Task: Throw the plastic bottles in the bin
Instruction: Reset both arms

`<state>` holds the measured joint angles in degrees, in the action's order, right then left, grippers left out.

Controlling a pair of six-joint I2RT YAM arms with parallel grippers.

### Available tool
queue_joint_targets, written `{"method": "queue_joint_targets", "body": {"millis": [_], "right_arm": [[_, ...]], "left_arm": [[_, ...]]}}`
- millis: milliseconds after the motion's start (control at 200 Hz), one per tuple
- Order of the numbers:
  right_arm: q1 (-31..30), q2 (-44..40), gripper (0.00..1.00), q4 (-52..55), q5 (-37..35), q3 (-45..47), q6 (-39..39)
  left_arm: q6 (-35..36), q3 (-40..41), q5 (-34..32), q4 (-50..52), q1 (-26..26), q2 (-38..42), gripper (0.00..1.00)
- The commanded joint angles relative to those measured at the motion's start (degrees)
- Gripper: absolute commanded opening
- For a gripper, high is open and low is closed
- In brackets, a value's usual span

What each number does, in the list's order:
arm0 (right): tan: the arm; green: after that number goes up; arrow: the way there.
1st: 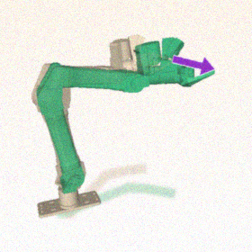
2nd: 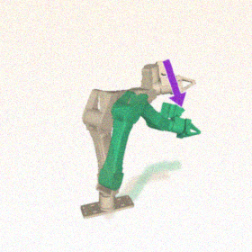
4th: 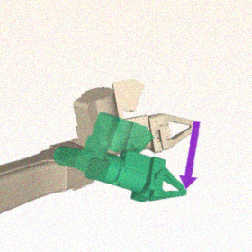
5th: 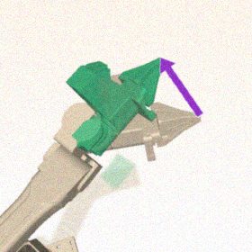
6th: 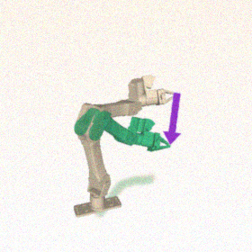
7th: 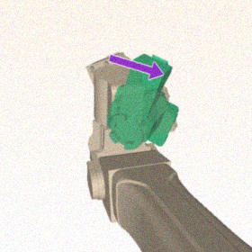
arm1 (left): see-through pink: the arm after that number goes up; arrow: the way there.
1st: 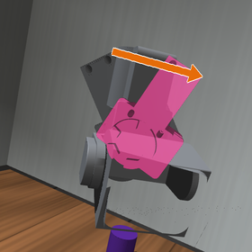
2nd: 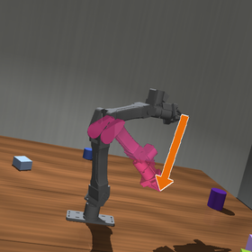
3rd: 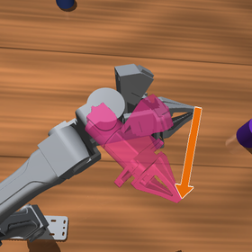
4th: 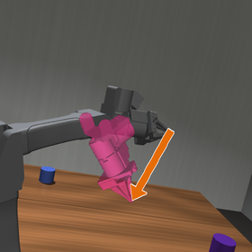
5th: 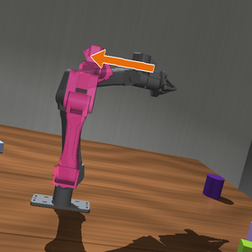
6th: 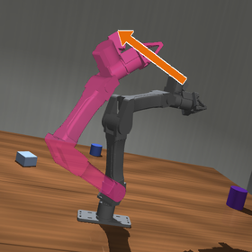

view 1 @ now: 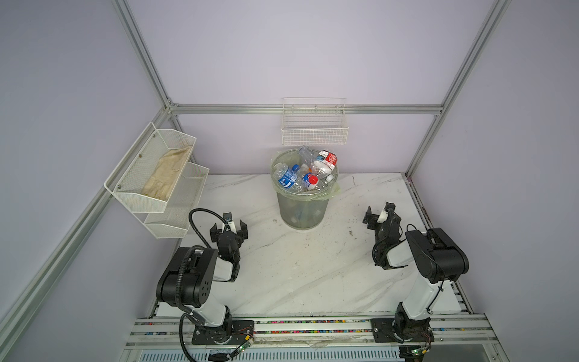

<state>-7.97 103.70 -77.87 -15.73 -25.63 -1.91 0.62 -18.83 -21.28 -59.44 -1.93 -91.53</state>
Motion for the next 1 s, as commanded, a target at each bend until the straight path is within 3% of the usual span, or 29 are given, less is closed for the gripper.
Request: {"method": "queue_joint_targets", "body": {"millis": [0,355,420,495,575,715,995], "right_arm": [[0.30,-1.05,0.97,-0.40,0.26,-0.54,0.43],[0.25,-1.29,0.97,-0.80,-0.01,-0.15,-0.15],[0.26,-1.21,0.97,-1.06,0.09,-0.15,-0.50],[0.38,-1.59,0.97,-1.37,8.42,0.39,-3.55],[1.01,-1.72,0.97,-2.60,12.00,1.09,-5.01],[1.41,-1.18,0.97,1.05,6.10,-1.16,-0.58],[1.90,-1.29,0.97,1.49,6.46,-1.28,-0.20]], "left_arm": [[-3.14,-2.82,3.31,4.99,0.97,1.34,1.00],[-2.91,-1.62,3.69,2.85,1.06,1.52,1.00],[-1.88,-0.26,6.89,0.60,1.10,1.69,1.00],[2.57,0.14,16.60,-1.01,1.01,1.28,1.00],[1.86,-0.37,16.77,0.90,1.17,1.88,1.00],[1.37,-1.35,17.64,2.25,1.91,1.49,1.00],[0.00,-2.13,17.33,4.17,2.70,1.61,1.00]]}}
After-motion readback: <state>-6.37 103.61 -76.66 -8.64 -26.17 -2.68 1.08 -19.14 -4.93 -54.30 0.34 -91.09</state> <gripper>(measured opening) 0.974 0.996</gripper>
